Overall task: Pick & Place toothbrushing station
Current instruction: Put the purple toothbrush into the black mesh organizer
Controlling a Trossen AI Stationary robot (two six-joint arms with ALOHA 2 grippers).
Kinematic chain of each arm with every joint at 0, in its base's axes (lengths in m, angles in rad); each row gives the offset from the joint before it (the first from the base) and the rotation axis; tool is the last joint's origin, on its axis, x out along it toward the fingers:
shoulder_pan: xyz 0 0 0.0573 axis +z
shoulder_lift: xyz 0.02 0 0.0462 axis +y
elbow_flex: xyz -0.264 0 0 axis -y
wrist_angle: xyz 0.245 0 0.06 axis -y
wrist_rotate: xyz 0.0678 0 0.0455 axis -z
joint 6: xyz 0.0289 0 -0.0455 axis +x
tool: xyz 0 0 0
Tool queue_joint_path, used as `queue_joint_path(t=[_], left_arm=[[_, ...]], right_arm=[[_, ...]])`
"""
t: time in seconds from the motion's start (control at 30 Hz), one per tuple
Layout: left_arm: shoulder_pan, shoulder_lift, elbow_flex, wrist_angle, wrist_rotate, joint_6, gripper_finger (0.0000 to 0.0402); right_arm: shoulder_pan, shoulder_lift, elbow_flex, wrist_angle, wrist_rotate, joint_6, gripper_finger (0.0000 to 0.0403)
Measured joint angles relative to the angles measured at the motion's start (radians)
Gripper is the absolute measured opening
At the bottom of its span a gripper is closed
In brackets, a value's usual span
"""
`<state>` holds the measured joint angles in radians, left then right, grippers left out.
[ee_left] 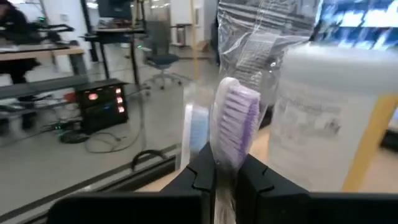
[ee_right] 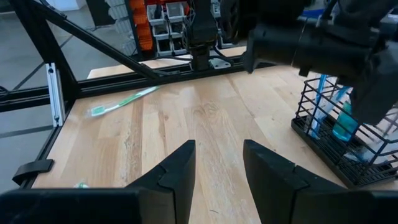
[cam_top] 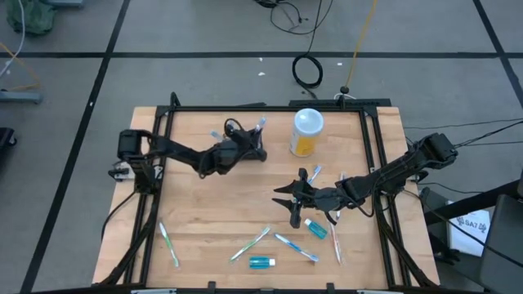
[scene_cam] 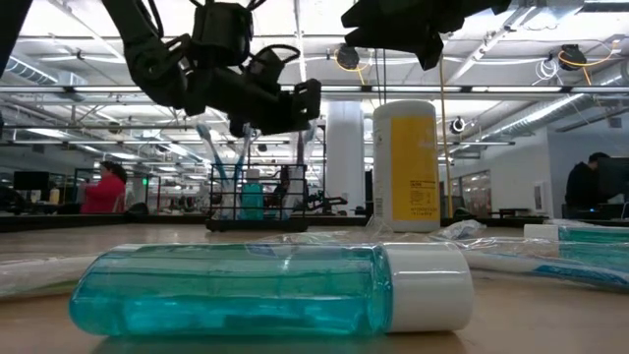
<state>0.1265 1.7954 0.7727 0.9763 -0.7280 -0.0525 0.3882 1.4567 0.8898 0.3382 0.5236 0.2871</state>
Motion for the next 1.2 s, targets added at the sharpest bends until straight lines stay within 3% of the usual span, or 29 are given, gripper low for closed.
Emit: queue_joint_path(t=[0.27, 0.47, 0.8, 1.2], left_arm=[[-0.005, 0.011, 0.0, -0.069, -0.005, -0.041, 0.0009], [-0.003, 0.011, 0.0, -0.116, -0.006, -0.1, 0.0042], [-0.003, 0.012, 0.0, -0.209, -0.004, -0.076, 0.0079], [-0.02, -0.04, 0.0, -0.219, -0.013, 0.022, 0.0088]], right_arm=[[0.0, 0.0, 0.0, 0.0, 0.0, -0.003, 0.013], [0.0, 0.0, 0.0, 0.0, 0.0, -0.003, 0.013], [0.0, 0.0, 0.0, 0.0, 0.0, -0.003, 0.013], [0.0, 0.0, 0.0, 0.0, 0.0, -0.003, 0.013]])
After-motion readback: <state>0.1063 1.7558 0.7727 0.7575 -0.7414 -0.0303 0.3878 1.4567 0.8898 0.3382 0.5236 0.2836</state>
